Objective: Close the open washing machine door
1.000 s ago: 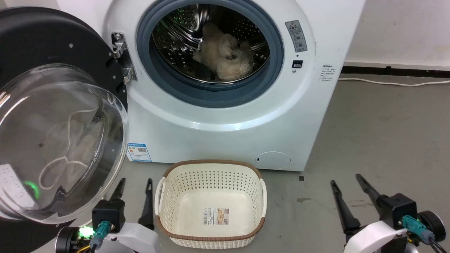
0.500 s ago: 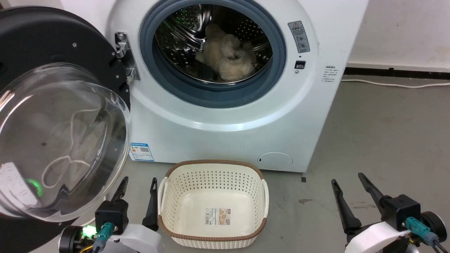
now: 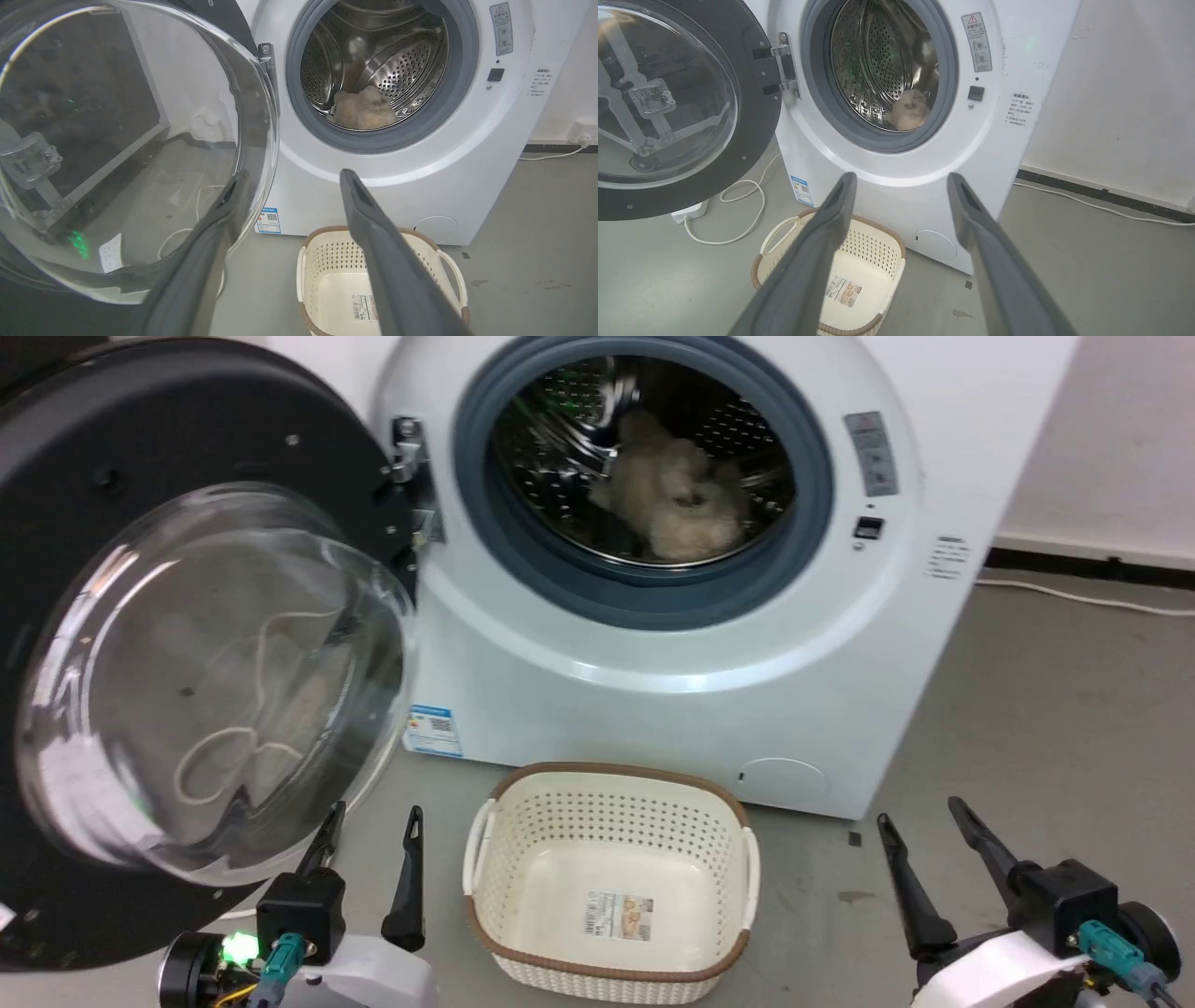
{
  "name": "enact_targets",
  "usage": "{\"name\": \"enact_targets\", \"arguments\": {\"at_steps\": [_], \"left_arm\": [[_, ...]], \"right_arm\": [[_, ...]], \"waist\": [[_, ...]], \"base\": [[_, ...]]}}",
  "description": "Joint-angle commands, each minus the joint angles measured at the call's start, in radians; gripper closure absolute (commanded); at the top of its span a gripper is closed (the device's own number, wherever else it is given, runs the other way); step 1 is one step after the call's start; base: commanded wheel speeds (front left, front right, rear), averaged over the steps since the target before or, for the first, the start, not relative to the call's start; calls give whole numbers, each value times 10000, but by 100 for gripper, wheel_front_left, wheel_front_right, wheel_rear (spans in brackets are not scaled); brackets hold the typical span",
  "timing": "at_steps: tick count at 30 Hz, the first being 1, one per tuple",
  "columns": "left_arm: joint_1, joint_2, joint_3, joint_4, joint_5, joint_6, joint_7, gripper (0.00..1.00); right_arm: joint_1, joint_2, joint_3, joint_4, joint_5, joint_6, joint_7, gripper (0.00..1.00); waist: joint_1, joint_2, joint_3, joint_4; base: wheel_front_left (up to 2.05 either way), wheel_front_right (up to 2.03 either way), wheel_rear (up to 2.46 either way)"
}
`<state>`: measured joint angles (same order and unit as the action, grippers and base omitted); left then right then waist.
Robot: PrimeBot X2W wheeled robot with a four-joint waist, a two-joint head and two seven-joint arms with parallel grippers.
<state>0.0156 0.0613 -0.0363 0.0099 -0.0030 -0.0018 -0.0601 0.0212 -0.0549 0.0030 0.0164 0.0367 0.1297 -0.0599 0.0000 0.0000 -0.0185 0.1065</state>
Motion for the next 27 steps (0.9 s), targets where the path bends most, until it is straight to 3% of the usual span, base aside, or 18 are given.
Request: {"name": "enact_targets", "arguments": {"at_steps": [1, 16, 27], "left_arm": [[-10, 71, -22, 21, 2, 22, -84, 0], [433, 138, 79, -553, -29, 468, -481, 0], [540, 204, 82, -714, -47, 614, -711, 0]], "right_arm": [[120, 11, 16, 31, 84, 3, -87, 0], [-667, -241, 1252, 456, 430, 4, -484, 0], [-685, -355, 1568, 547, 595, 5, -713, 0]], "waist": [[0, 0, -25, 140], [0, 0, 203, 1105], [0, 0, 184, 1553]], "base": [[0, 0, 0], [-4, -4, -4], [-1, -1, -1]]}}
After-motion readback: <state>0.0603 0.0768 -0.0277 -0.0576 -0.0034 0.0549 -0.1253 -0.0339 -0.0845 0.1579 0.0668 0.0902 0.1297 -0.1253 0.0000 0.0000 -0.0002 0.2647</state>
